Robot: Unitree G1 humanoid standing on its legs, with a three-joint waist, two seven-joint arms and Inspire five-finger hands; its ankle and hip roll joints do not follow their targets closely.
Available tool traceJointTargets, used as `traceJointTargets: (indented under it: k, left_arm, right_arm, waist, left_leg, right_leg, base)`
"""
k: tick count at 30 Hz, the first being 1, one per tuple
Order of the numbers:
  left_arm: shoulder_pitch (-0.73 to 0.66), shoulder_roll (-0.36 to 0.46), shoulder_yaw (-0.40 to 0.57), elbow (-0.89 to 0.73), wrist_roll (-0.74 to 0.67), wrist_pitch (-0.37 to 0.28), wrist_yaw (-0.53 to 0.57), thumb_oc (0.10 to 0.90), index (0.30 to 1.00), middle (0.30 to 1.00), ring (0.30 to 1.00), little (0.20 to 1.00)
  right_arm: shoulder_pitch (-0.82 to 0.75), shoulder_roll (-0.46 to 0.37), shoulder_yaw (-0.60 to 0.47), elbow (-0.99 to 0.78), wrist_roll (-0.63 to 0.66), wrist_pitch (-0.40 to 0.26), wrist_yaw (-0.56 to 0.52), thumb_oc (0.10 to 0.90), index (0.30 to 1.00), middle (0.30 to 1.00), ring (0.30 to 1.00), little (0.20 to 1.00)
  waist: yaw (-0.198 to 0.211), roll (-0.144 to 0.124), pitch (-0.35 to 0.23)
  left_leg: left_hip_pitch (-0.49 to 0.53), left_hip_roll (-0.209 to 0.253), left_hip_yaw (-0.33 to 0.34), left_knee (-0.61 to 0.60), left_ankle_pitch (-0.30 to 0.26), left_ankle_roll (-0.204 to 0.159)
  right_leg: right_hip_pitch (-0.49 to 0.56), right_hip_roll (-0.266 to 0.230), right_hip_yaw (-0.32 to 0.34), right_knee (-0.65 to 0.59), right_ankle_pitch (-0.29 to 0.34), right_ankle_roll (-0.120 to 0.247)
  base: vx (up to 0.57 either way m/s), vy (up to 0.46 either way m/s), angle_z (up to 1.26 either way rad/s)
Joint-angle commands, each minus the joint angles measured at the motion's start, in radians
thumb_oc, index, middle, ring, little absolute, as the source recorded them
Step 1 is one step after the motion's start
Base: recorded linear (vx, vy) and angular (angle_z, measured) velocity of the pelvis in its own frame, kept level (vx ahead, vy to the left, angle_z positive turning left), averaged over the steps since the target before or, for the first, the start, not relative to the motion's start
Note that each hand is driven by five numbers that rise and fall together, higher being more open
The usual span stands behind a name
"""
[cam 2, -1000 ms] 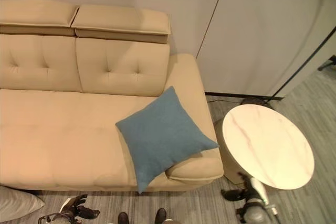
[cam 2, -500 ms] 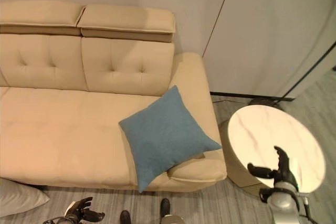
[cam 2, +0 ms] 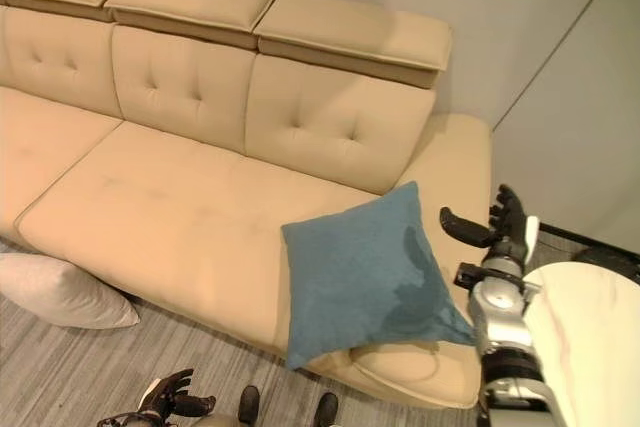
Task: Pick up all the scattered cushions and arrange them neatly on the sofa.
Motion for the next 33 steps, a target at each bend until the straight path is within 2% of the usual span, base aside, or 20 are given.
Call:
traceJointTargets:
  k: [1, 12, 15, 23, 28, 32, 33]
  left_arm:
    - [-0.022, 0.030, -0.043, 0.047, 0.019, -0.001, -0.002, 0.800, 0.900, 0.900, 0.900, 0.900]
    - [-0.049, 0.029, -0.063, 0.020, -0.020, -0.012, 0.013, 0.800, 0.900, 0.900, 0.900, 0.900]
    - [-0.067, 0.029, -0.049, -0.029, -0.087, -0.023, 0.019, 0.800, 0.900, 0.900, 0.900, 0.900]
    - [-0.134, 0.033, -0.021, -0.255, -0.258, -0.075, 0.047, 0.800, 0.900, 0.900, 0.900, 0.900]
    - [-0.202, 0.007, -0.018, -0.403, -0.395, -0.112, 0.061, 0.800, 0.900, 0.900, 0.900, 0.900]
    - [-0.249, 0.003, -0.037, -0.433, -0.397, -0.114, 0.071, 0.800, 0.900, 0.900, 0.900, 0.900]
    - [-0.298, -0.003, -0.055, -0.432, -0.398, -0.117, 0.082, 0.800, 0.900, 0.900, 0.900, 0.900]
  right_arm:
    - [-0.060, -0.084, -0.022, -0.018, 0.028, -0.090, -0.016, 0.800, 0.900, 0.900, 0.900, 0.900]
    - [-0.080, -0.121, 0.045, 0.033, -0.026, -0.055, 0.006, 0.800, 0.900, 0.900, 0.900, 0.900]
    - [-0.063, -0.114, 0.081, 0.026, -0.041, -0.041, 0.031, 0.800, 0.900, 0.900, 0.900, 0.900]
    - [-0.011, -0.045, 0.125, -0.038, -0.041, -0.052, 0.065, 0.800, 0.900, 0.900, 0.900, 0.900]
    - [0.000, 0.026, 0.166, -0.093, -0.059, -0.054, 0.064, 0.800, 0.900, 0.900, 0.900, 0.900]
    - [-0.012, 0.052, 0.182, -0.107, -0.060, -0.055, 0.062, 0.800, 0.900, 0.900, 0.900, 0.900]
    - [-0.038, 0.067, 0.202, -0.116, -0.056, -0.056, 0.060, 0.800, 0.900, 0.900, 0.900, 0.900]
  waist:
    - [0.001, -0.050, -0.022]
    - [-0.001, -0.040, 0.015]
    - [-0.007, -0.040, 0.025]
    - [-0.017, -0.040, 0.041]
    - [-0.032, -0.041, 0.058]
    - [-0.042, -0.043, 0.070]
    - [-0.052, -0.044, 0.081]
  left_leg:
    - [0.005, -0.015, 0.020, 0.002, -0.079, -0.025]
    - [-0.055, -0.011, -0.017, 0.001, -0.054, -0.037]
    - [-0.074, -0.010, -0.020, 0.001, -0.049, -0.040]
    - [-0.094, -0.007, -0.021, 0.001, -0.044, -0.045]
    - [-0.110, -0.004, -0.015, 0.002, -0.041, -0.047]
    - [-0.128, -0.003, -0.010, 0.002, -0.037, -0.049]
    - [-0.146, -0.001, -0.003, 0.002, -0.031, -0.051]
  right_leg:
    - [-0.015, -0.035, 0.016, 0.011, -0.072, 0.067]
    - [-0.051, -0.034, -0.016, 0.013, -0.079, 0.054]
    - [-0.070, -0.032, -0.016, 0.016, -0.081, 0.050]
    - [-0.090, -0.030, -0.019, 0.020, -0.084, 0.043]
    - [-0.112, -0.028, -0.012, 0.024, -0.083, 0.040]
    - [-0.136, -0.028, -0.004, 0.029, -0.078, 0.038]
    - [-0.161, -0.028, 0.003, 0.034, -0.073, 0.038]
  base:
    - [-0.05, -0.033, 0.44]
    - [-0.01, -0.018, 0.15]
    - [0.00, 0.000, 0.00]
    - [0.00, -0.010, 0.00]
    - [-0.01, -0.034, -0.01]
    - [-0.05, -0.022, -0.01]
    - [-0.07, -0.021, -0.06]
